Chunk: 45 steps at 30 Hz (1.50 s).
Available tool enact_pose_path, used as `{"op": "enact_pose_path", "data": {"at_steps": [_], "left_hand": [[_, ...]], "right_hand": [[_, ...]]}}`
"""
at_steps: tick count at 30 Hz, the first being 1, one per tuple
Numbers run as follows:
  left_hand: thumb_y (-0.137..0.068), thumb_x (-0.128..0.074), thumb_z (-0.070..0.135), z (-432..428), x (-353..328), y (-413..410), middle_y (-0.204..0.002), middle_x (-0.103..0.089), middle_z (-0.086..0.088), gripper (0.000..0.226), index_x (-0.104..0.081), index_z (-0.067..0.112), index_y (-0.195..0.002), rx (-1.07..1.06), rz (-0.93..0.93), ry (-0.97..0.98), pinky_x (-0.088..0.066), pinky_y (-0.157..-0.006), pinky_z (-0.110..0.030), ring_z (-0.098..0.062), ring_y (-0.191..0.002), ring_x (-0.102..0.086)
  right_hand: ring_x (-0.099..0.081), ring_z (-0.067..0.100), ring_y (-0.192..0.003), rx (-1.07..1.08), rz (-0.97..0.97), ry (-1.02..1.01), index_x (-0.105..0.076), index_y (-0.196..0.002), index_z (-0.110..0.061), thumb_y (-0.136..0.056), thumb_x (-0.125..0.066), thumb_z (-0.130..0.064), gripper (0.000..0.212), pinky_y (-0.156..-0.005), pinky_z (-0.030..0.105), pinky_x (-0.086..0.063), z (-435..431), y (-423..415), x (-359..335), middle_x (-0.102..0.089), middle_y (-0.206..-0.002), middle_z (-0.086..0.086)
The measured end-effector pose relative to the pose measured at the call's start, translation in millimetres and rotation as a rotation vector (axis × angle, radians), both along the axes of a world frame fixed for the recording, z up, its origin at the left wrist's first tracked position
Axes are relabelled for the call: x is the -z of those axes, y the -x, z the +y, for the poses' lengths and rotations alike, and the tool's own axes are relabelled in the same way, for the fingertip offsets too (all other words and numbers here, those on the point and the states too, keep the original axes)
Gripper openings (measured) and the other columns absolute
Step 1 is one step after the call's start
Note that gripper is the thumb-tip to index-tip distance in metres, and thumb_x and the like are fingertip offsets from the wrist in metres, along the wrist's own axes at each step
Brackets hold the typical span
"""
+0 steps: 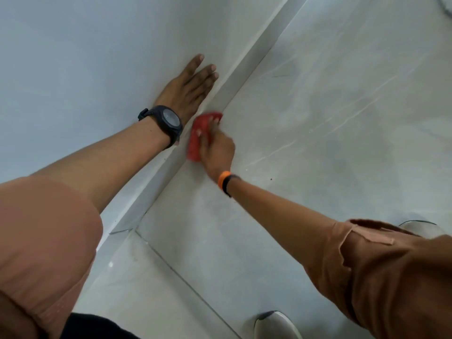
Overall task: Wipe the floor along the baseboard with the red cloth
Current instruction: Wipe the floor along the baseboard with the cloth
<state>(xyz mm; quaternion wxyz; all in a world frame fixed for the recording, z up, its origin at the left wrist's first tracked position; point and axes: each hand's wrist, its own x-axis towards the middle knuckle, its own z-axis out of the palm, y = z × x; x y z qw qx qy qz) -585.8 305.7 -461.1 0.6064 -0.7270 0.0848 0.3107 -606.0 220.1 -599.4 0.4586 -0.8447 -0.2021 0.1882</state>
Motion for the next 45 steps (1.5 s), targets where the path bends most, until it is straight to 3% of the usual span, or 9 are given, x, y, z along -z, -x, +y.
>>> {"op": "enact_pose_path", "data": {"at_steps": [3, 5, 10, 17, 24, 29, 34, 38, 45], "left_hand": [[-0.101, -0.033, 0.054, 1, 0, 0, -0.167, 0.020, -0.014, 0.090, 0.012, 0.004, -0.161, -0.018, -0.011, 0.014, 0.006, -0.123, -0.061, -0.035, -0.155, 0.016], [-0.099, -0.034, 0.057, 0, 1, -1, -0.167, 0.021, -0.015, 0.093, 0.012, 0.004, -0.161, -0.021, 0.003, -0.002, 0.008, -0.123, -0.061, -0.036, -0.154, 0.017], [-0.098, -0.033, 0.064, 1, 0, 1, -0.166, 0.022, -0.016, 0.100, 0.015, 0.003, -0.160, -0.042, 0.014, 0.001, 0.007, -0.122, -0.061, -0.037, -0.154, 0.018], [-0.095, -0.036, 0.069, 3, -1, -3, -0.165, 0.024, -0.018, 0.106, 0.016, 0.003, -0.159, -0.048, 0.016, -0.011, 0.008, -0.121, -0.063, -0.039, -0.153, 0.020], [-0.099, -0.033, 0.062, 0, 0, -5, -0.166, 0.023, -0.017, 0.099, 0.016, 0.001, -0.159, -0.037, 0.021, 0.012, 0.007, -0.122, -0.062, -0.038, -0.153, 0.019], [-0.094, -0.037, 0.070, 3, 6, 1, -0.165, 0.024, -0.018, 0.109, 0.018, 0.002, -0.159, -0.048, 0.008, -0.003, 0.007, -0.122, -0.063, -0.039, -0.153, 0.020], [-0.093, -0.041, 0.070, 3, 8, -1, -0.165, 0.024, -0.016, 0.111, 0.018, 0.004, -0.159, -0.046, 0.000, -0.010, 0.006, -0.122, -0.062, -0.037, -0.153, 0.020], [-0.091, -0.042, 0.072, 4, 5, -1, -0.165, 0.025, -0.017, 0.113, 0.018, 0.004, -0.159, -0.059, -0.008, -0.013, 0.007, -0.122, -0.062, -0.038, -0.153, 0.021], [-0.097, -0.035, 0.065, -1, 1, -3, -0.165, 0.024, -0.016, 0.102, 0.018, 0.003, -0.159, -0.057, -0.003, 0.003, 0.008, -0.122, -0.062, -0.037, -0.153, 0.020]], "right_hand": [[-0.029, 0.034, -0.147, -0.597, -0.393, 0.263, -0.036, -0.150, -0.005, -0.098, -0.058, -0.025, 0.060, -0.109, 0.045, -0.044, -21, 33, 14, -0.029, -0.159, 0.020], [-0.026, 0.041, -0.147, -0.721, -0.566, 0.332, -0.039, -0.148, -0.003, -0.094, -0.061, -0.028, 0.063, -0.112, 0.049, -0.039, -23, 28, 20, -0.029, -0.157, 0.026], [-0.057, 0.041, -0.123, -0.485, -0.669, 0.304, -0.074, -0.111, -0.010, -0.067, -0.077, -0.024, 0.047, -0.097, 0.044, -0.053, -17, -61, 28, -0.064, -0.127, 0.022], [-0.060, 0.037, -0.110, -0.287, -0.567, 0.397, -0.076, -0.085, -0.008, -0.069, -0.071, -0.022, 0.022, -0.084, 0.041, -0.053, -9, -119, 10, -0.070, -0.102, 0.016], [-0.056, 0.035, -0.089, -0.792, -0.587, 0.183, -0.073, -0.075, -0.006, -0.070, -0.071, -0.012, 0.008, -0.081, 0.047, -0.051, -21, 21, 13, -0.066, -0.070, 0.017], [-0.063, 0.033, -0.094, -0.674, -0.730, 0.121, -0.077, -0.091, -0.026, -0.063, -0.075, -0.031, 0.029, -0.077, 0.035, -0.054, -31, -52, 20, -0.072, -0.101, 0.006], [-0.055, 0.031, -0.103, -0.352, -0.635, 0.352, -0.075, -0.097, -0.021, -0.082, -0.051, -0.037, 0.032, -0.080, 0.038, -0.046, -20, -161, 11, -0.068, -0.110, 0.002], [-0.058, 0.034, -0.099, -0.292, -0.593, 0.266, -0.076, -0.088, -0.017, -0.076, -0.056, -0.030, 0.027, -0.081, 0.041, -0.050, -14, -119, 18, -0.070, -0.100, 0.009], [-0.057, 0.031, -0.094, -0.850, -0.534, 0.130, -0.078, -0.081, -0.022, -0.067, -0.074, -0.023, 0.015, -0.080, 0.038, -0.051, -31, 25, 9, -0.069, -0.077, 0.003]]}}
